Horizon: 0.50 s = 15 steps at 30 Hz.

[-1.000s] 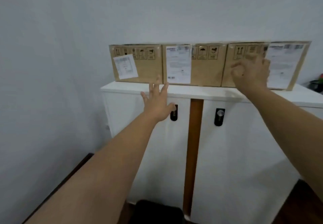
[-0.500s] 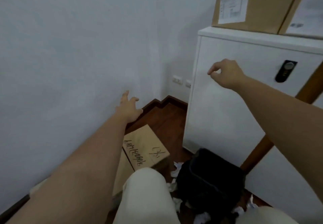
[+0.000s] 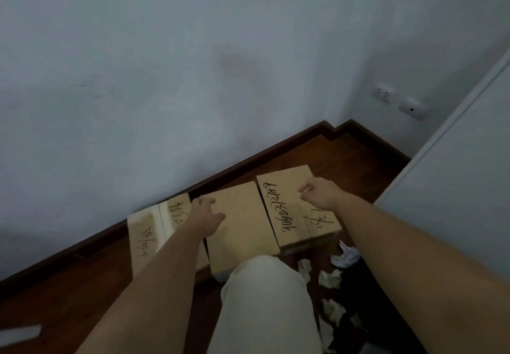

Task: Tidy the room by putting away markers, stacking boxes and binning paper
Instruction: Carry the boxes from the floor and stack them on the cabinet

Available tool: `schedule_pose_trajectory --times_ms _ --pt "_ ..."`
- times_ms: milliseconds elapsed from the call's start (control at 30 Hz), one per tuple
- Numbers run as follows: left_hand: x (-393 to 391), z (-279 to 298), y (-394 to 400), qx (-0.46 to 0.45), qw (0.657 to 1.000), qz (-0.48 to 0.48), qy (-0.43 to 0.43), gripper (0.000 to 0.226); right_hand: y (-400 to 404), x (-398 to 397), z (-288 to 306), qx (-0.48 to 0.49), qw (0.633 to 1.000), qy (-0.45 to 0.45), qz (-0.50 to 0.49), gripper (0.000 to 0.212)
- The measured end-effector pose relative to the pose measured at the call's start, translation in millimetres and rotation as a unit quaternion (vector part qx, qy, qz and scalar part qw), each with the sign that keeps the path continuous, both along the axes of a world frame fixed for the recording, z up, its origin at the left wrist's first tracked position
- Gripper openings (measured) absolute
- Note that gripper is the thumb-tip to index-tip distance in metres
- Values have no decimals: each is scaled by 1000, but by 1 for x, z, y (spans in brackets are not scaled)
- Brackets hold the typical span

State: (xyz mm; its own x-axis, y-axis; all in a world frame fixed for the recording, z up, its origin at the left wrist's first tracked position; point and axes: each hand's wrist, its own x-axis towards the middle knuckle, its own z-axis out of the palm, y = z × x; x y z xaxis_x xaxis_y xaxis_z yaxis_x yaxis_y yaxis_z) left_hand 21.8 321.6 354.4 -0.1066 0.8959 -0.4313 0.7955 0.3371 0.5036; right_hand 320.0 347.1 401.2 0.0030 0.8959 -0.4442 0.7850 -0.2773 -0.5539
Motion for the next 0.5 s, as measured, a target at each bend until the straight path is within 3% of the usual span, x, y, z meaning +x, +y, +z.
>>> schedule_pose_trajectory --times_ms 200,367,500 --pt "-35 -78 -32 -112 992 51 -12 68 -16 -43 -99 -104 993 37 -49 21" --pt "-51 -131 -44 -183 980 80 -26 78 -35 -63 -153 -176 975 83 -110 45" --pt "-49 -161 -43 -220 968 107 -57 64 -38 -72 -187 -195 959 110 -171 51"
